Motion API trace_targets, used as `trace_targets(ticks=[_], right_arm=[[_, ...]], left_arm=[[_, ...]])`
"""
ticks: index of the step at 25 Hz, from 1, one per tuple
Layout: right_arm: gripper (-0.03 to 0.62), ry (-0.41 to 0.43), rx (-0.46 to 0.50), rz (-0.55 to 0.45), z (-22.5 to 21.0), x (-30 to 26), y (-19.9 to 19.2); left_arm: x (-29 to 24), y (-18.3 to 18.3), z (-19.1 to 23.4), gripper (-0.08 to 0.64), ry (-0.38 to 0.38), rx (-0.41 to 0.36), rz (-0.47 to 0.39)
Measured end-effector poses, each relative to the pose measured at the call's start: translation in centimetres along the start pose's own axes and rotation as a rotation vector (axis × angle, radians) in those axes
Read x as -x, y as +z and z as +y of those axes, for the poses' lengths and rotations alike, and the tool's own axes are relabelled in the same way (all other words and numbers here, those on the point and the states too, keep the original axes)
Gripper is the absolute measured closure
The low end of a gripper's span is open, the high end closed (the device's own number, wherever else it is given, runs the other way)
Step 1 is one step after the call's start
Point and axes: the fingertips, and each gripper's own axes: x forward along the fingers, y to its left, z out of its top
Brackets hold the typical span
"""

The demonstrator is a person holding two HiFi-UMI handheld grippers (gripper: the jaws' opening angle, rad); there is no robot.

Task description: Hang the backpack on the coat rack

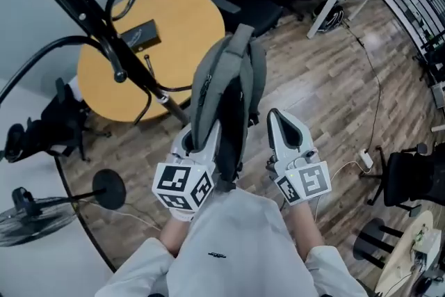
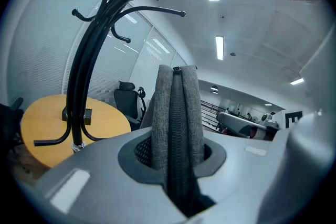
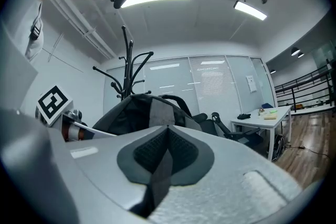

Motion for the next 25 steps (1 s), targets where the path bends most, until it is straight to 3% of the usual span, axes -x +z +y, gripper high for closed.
trace_targets(ticks=[10,25], right_arm=[[0.591,0.151,0.023,-0.025,-1.0,-7.8,1.3],[0.591,0.550,-0.040,0.044,-4.8,-15.1,1.3]], left_arm=[[-3.0,4.6,2.1,0.454,0.098,0.013,-0.087],[-6.7,6.1,3.0,0.454,0.487,0.123,-0.186]])
